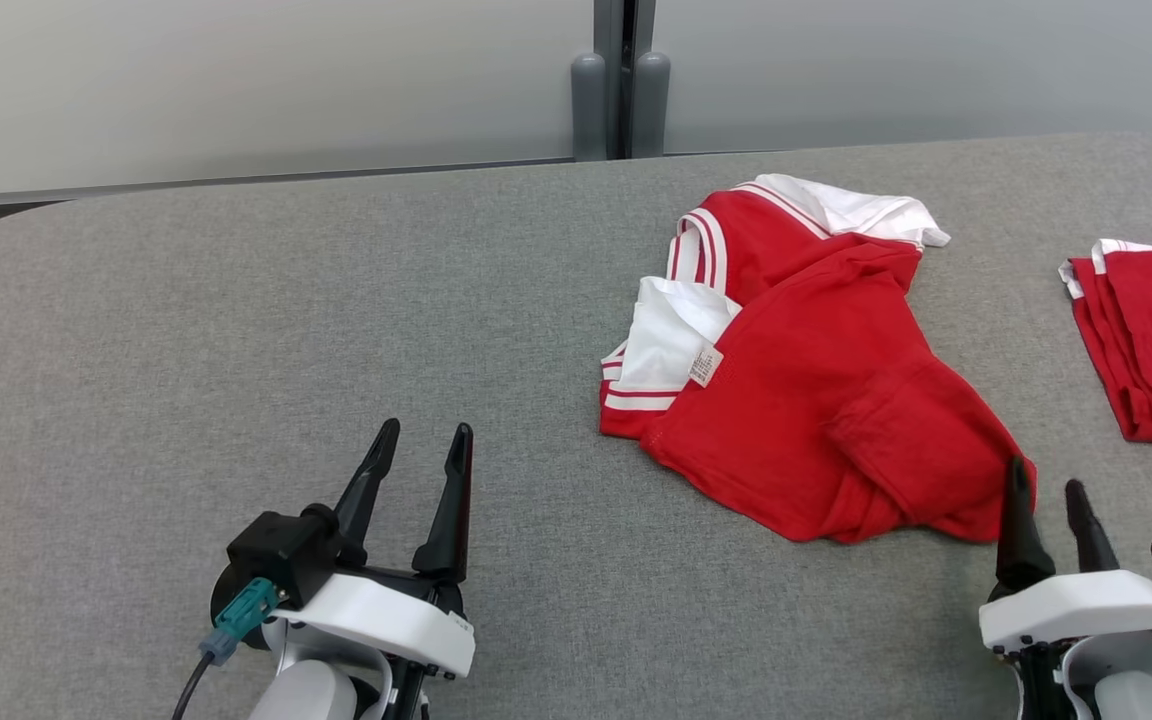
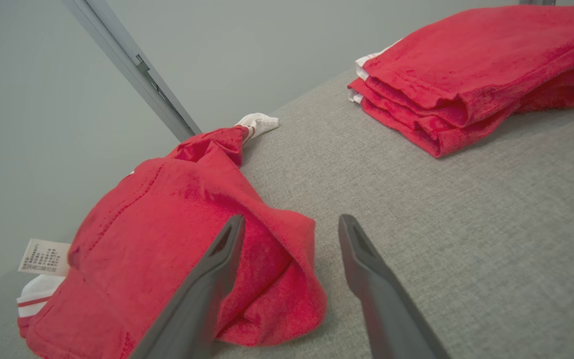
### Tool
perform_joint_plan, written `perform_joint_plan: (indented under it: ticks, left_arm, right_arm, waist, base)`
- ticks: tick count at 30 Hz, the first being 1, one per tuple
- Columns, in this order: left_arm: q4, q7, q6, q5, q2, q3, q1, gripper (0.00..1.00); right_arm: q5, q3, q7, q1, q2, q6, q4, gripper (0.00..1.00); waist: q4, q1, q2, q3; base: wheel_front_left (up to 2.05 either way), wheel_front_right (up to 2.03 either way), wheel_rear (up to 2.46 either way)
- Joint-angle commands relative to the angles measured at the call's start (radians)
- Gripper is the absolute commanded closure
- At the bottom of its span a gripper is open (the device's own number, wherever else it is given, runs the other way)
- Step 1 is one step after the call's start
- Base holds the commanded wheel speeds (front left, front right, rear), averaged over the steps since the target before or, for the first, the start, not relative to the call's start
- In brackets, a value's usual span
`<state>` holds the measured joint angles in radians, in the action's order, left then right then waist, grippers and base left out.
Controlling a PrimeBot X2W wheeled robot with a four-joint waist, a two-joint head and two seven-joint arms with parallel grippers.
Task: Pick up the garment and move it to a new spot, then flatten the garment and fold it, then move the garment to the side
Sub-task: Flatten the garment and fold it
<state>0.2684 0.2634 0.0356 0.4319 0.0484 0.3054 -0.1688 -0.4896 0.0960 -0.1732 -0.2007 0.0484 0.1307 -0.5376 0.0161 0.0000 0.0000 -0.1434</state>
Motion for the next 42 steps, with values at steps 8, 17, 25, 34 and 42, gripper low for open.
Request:
perform_joint_plan:
  ticks: [8, 17, 25, 34, 42]
  left_arm:
    - [0.006, 0.001, 0.003, 0.001, 0.004, 0.004, -0.004, 0.0]
    - [0.002, 0.001, 0.002, 0.015, 0.004, 0.018, 0.015, 0.0]
    - [-0.005, 0.001, -0.007, 0.022, 0.004, 0.029, 0.029, 0.0]
    - [-0.011, 0.001, -0.009, 0.035, 0.004, 0.051, 0.002, 0.0]
    - [-0.008, 0.001, -0.014, 0.051, 0.004, 0.076, -0.011, 0.0]
  right_arm:
    - [0.215, -0.047, -0.058, 0.005, 0.002, 0.0, 0.205, 0.0]
    - [0.418, -0.297, 0.004, 0.041, 0.079, 0.0, 0.332, 0.0]
    - [0.457, -0.371, 0.058, 0.001, 0.08, 0.0, 0.243, 0.0]
    - [0.496, -0.38, 0.145, -0.097, 0.083, 0.0, 0.037, 0.0]
    - [0.505, -0.384, 0.117, -0.16, 0.073, 0.0, -0.093, 0.27]
  waist:
    - [0.025, 0.0, 0.0, 0.012]
    - [0.109, 0.0, 0.0, 0.039]
    - [0.178, 0.0, 0.0, 0.036]
    - [0.233, 0.0, 0.0, -0.026]
    - [0.254, 0.0, 0.0, -0.056]
  base:
    - [0.0, 0.0, 0.0]
    - [0.0, 0.0, 0.0]
    - [0.0, 0.0, 0.0]
    - [0.0, 0.0, 0.0]
    - [0.0, 0.0, 0.0]
